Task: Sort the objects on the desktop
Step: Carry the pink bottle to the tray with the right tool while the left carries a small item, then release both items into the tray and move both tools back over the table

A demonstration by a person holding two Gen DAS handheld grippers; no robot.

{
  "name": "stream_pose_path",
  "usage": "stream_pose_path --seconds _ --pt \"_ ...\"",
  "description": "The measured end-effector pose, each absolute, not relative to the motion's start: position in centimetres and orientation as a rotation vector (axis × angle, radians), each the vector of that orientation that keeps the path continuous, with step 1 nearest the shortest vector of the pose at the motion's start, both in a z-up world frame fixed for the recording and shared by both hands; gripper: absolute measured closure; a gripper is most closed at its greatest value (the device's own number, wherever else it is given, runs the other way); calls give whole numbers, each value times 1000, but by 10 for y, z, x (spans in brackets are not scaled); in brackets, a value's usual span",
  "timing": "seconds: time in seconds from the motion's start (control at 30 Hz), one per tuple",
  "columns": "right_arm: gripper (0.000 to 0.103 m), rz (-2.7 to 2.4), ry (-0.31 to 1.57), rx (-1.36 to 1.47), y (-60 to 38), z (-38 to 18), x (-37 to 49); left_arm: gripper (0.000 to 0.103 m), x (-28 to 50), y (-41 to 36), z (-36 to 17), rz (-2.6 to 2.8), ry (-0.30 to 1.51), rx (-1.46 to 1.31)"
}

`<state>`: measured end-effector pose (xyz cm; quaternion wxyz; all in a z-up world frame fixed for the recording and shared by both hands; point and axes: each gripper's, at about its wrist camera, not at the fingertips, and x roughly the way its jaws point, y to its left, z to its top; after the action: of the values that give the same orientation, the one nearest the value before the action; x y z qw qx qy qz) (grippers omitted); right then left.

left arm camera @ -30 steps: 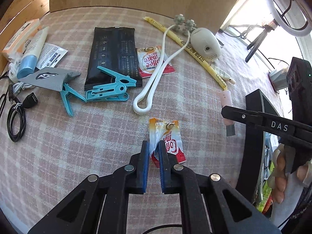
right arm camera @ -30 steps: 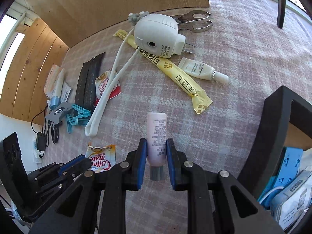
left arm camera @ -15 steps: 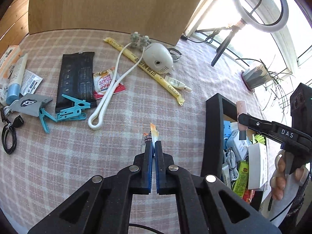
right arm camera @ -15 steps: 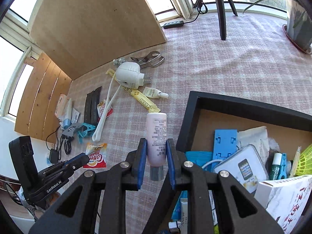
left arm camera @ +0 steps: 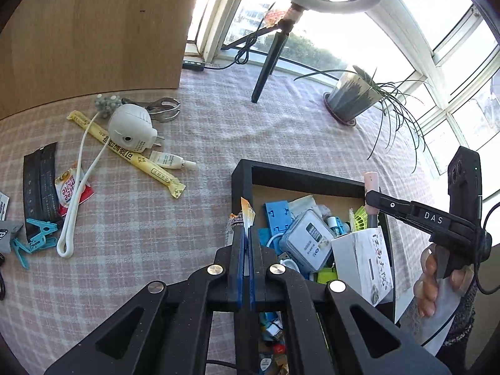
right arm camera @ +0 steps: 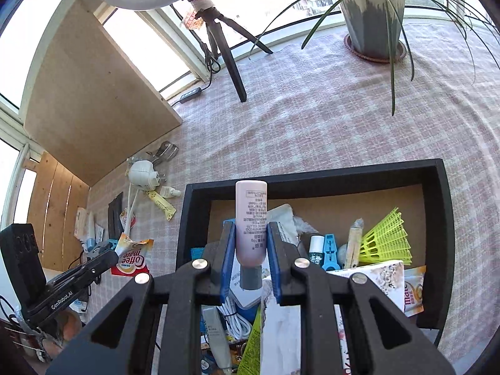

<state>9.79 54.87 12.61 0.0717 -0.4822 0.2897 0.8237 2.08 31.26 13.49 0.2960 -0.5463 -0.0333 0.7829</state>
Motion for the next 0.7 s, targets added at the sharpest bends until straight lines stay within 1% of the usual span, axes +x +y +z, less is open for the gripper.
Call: stream_pose_path --seconds 0.33,0.37,0.4,0.47,0.53,0.57,0.7 --pt "83 2365 844 -1394 600 123 137 101 53 385 145 1940 40 -1399" --pt "83 2366 846 -1397 601 123 140 100 55 388 145 1929 47 -1406" --pt "83 2373 854 -1401 602 123 142 91 56 390 144 1913 49 -1414" --pt "78 2374 865 -1406 601 124 144 76 59 391 145 1902 55 -1406" --pt "58 2361 870 -1382 602 126 144 76 60 390 146 1932 81 -1396" --pt "56 2367 879 -1367 602 128 145 76 60 388 146 1936 84 -1398" --pt "56 2390 874 -1378 594 133 137 76 53 375 146 1968 68 -1414"
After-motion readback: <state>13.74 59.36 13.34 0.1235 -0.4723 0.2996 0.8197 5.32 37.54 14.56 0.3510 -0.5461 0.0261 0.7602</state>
